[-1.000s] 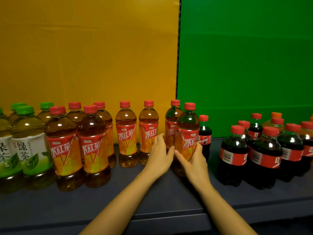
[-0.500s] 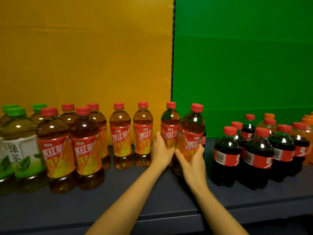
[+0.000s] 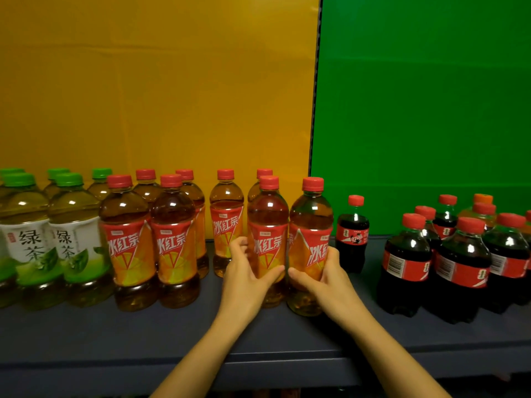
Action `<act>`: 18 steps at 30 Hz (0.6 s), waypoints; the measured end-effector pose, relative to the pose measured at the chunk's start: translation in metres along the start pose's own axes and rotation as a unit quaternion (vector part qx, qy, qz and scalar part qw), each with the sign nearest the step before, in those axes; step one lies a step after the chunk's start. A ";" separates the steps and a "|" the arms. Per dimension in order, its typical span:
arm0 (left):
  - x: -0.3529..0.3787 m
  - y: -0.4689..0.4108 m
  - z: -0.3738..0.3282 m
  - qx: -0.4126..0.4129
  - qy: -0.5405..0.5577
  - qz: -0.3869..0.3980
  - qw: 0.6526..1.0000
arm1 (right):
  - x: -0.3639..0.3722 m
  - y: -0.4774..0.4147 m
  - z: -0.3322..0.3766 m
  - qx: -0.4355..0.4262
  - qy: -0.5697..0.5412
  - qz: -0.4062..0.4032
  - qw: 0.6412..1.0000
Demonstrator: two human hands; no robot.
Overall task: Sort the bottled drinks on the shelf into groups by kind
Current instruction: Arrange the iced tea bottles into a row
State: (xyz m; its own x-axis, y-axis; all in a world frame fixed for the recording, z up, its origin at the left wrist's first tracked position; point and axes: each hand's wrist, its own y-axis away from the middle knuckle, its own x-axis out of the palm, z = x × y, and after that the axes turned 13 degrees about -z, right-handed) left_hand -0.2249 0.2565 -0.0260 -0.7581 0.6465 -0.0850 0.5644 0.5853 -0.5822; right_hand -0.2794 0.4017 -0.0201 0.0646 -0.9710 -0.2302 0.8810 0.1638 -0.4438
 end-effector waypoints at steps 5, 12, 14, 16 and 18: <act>-0.029 0.002 0.008 0.012 -0.011 -0.024 1.000 | 0.023 0.004 0.009 0.000 -0.021 0.033 0.999; -0.046 0.002 0.016 0.057 -0.083 -0.085 0.991 | 0.050 0.001 0.009 -0.022 -0.013 0.024 0.999; -0.047 0.001 0.018 0.072 -0.101 -0.097 0.987 | 0.057 0.002 0.008 -0.028 -0.007 0.003 1.000; -0.047 0.000 0.019 0.083 -0.117 -0.106 0.984 | 0.062 0.003 0.008 -0.035 -0.005 -0.013 0.999; -0.047 -0.001 0.019 0.089 -0.121 -0.113 0.982 | 0.065 0.003 0.007 -0.050 0.015 -0.024 0.998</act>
State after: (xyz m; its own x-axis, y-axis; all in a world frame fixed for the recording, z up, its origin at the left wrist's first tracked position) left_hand -0.1959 0.2167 -0.0365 -0.9246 0.3632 -0.1147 0.3241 0.5920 -0.7379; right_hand -0.2693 0.3380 -0.0309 0.0084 -0.9725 -0.2326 0.8320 0.1358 -0.5379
